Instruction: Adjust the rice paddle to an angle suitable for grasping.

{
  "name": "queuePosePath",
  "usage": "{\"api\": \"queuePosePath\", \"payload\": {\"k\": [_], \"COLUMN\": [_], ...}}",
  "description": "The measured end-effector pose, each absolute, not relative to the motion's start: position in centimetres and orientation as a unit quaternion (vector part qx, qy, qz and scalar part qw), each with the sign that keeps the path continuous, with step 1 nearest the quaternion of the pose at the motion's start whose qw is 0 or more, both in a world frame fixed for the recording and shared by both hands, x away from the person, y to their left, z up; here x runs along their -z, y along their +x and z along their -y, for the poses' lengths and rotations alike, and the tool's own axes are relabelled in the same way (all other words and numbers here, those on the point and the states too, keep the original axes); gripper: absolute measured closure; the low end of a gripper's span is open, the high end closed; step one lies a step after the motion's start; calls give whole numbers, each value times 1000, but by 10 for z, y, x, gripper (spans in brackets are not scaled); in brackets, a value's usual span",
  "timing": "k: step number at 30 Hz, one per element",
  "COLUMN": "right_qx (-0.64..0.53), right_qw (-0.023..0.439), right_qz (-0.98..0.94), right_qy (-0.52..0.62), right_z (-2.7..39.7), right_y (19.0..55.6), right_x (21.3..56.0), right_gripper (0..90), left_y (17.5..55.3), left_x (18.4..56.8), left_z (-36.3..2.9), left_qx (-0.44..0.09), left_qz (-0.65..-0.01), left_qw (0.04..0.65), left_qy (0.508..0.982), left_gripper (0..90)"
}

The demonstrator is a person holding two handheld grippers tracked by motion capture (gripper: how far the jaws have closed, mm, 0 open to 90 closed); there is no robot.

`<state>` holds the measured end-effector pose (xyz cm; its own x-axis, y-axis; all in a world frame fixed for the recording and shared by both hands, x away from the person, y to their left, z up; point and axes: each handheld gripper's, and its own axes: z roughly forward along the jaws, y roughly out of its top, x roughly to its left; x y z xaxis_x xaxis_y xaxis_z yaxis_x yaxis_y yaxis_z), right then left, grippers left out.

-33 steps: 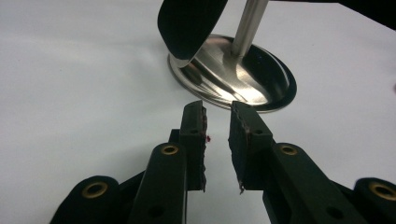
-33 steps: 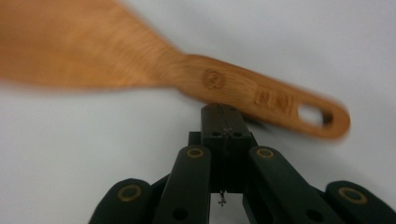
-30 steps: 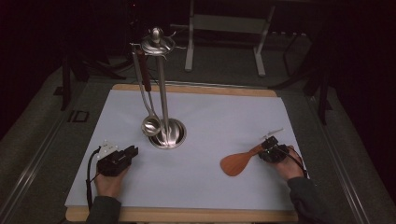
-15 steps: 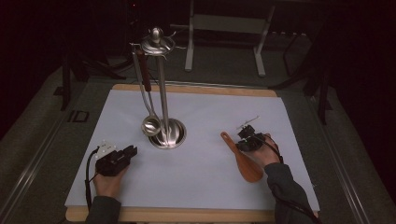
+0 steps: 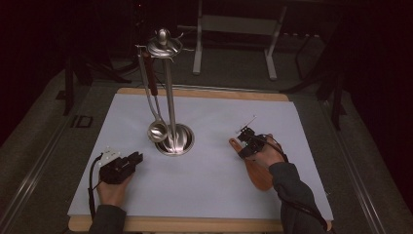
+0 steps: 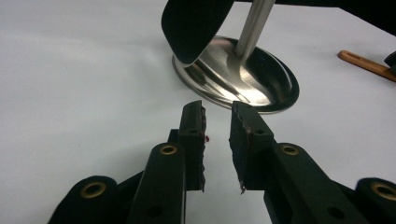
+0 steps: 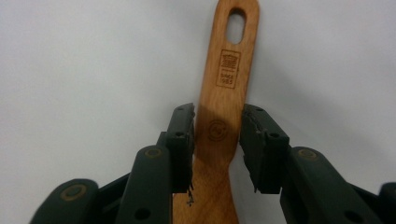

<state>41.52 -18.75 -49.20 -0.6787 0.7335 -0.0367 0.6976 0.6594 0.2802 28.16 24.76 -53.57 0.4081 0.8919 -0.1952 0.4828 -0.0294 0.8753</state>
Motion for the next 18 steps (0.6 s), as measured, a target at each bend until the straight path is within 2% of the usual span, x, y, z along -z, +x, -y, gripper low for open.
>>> {"api": "queuePosePath", "payload": {"k": [10,18], "right_qx": [-76,-61], "right_qw": [44,48], "right_qz": [-910,-914], "right_qy": [404,399], "right_z": [183,177], "right_y": [425,425], "right_x": [497,496], "right_gripper": [633,661], "left_y": [282,282], "left_x": [536,536], "left_z": [-248,-248], "left_qx": [-211,-212], "left_qz": [-501,-501], "left_qw": [484,484], "left_qy": [686,685], "left_gripper": [751,750]}}
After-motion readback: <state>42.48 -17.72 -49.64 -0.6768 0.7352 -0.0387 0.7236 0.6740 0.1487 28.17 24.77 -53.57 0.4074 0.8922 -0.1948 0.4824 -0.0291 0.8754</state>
